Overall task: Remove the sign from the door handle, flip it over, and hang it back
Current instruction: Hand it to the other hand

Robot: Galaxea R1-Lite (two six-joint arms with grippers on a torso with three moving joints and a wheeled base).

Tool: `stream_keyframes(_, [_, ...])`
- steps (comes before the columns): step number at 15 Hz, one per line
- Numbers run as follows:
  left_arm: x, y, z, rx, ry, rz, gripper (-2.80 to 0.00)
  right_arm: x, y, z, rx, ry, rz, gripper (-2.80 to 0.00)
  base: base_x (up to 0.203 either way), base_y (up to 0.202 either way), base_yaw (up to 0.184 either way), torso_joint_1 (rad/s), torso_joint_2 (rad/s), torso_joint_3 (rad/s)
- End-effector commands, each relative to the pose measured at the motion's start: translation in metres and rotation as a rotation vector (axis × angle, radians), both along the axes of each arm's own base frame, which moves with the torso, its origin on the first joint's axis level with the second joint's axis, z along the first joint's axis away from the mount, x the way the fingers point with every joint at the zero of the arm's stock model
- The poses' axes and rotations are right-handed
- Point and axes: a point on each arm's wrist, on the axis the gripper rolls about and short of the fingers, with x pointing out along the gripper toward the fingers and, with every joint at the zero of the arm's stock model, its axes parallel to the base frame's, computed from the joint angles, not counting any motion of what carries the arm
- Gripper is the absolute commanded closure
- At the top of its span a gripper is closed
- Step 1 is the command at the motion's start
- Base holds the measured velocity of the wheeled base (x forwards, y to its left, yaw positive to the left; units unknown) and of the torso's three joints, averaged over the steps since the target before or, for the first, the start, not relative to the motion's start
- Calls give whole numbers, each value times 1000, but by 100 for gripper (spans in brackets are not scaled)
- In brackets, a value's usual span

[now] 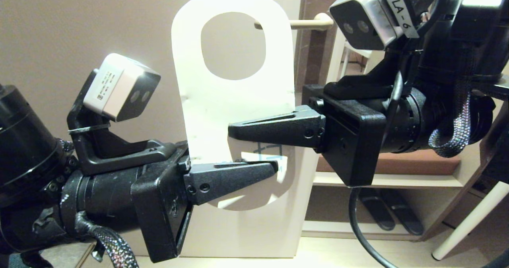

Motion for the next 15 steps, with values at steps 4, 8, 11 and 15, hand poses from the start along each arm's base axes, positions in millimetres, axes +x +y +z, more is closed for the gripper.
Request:
stream_keyframes(4, [-2,2,0,-5,-2,-5,0,4,5,-8,-16,11,3,0,0,0,0,0,0,0])
stream_keyframes(8, [-10,7,-5,3,6,-15,0,8,7,-20,-39,-26,0,0,0,0,0,0,0,0])
stream_keyframes(11, [-16,13,-6,1,8,-16,0,7,6,-26,-52,-25,0,0,0,0,0,0,0,0])
stream_keyframes(15, [-17,16,-4,-12,32,-11,0,8,6,-23,-43,-31,-4,0,0,0,0,0,0,0])
